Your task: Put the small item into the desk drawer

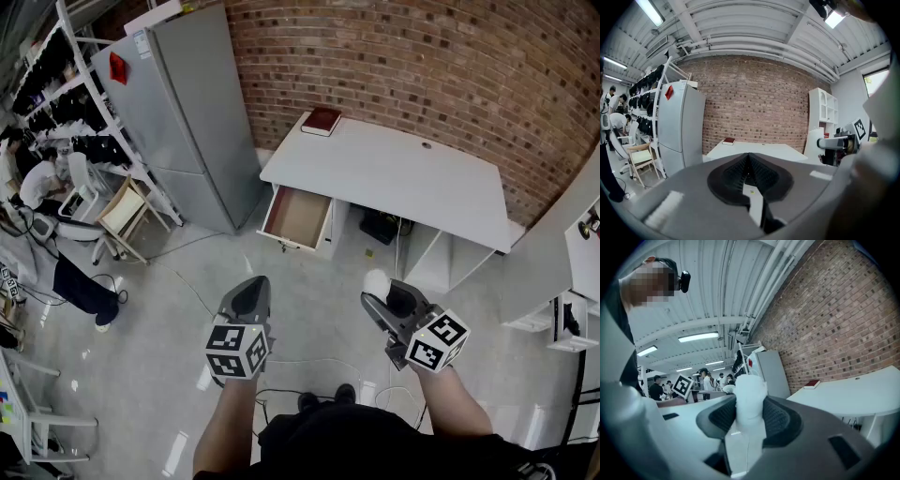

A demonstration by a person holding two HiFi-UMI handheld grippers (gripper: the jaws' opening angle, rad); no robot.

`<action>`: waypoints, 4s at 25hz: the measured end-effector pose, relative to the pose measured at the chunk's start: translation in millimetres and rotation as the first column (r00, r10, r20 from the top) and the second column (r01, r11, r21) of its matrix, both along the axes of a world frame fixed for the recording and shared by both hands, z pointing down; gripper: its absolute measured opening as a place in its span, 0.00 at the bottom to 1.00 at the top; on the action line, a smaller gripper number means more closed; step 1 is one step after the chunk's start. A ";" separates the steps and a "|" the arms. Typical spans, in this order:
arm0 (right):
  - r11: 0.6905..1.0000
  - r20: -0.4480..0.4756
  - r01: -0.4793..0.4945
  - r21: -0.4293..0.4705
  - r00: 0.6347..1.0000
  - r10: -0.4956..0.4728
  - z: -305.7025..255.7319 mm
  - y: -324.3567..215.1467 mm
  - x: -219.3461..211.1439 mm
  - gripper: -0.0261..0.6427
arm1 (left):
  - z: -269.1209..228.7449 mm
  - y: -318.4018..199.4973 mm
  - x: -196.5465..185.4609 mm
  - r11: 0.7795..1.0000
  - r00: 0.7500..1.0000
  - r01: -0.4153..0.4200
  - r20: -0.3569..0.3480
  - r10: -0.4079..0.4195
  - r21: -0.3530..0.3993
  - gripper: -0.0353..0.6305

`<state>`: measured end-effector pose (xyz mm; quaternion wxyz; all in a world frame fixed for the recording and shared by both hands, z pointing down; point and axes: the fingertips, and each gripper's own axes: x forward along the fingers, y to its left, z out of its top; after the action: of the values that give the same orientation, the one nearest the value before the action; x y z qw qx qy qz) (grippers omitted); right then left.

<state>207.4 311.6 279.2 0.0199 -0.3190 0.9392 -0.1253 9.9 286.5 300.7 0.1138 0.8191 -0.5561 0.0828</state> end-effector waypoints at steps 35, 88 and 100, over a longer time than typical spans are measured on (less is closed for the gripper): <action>0.994 0.159 0.047 -0.101 0.987 -0.030 13.3 6.9 56.5 0.28 | 26.4 17.3 31.0 0.996 0.998 0.063 0.022 -0.062 -0.070 0.07; 0.950 0.079 0.070 -0.303 0.996 -0.048 85.0 -286.8 -153.4 0.28 | 87.0 -268.4 -165.1 0.981 0.995 0.043 -0.082 -0.060 -0.189 0.07; 0.947 0.100 0.123 -0.295 0.990 -0.098 90.9 -401.6 -182.8 0.28 | 101.5 -352.5 -172.8 0.971 0.994 0.076 -0.058 -0.091 -0.226 0.07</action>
<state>24.6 -90.0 370.1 0.0035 -0.2596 0.9240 -0.2808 -162.9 -66.0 402.1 0.2274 0.7792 -0.5732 0.1122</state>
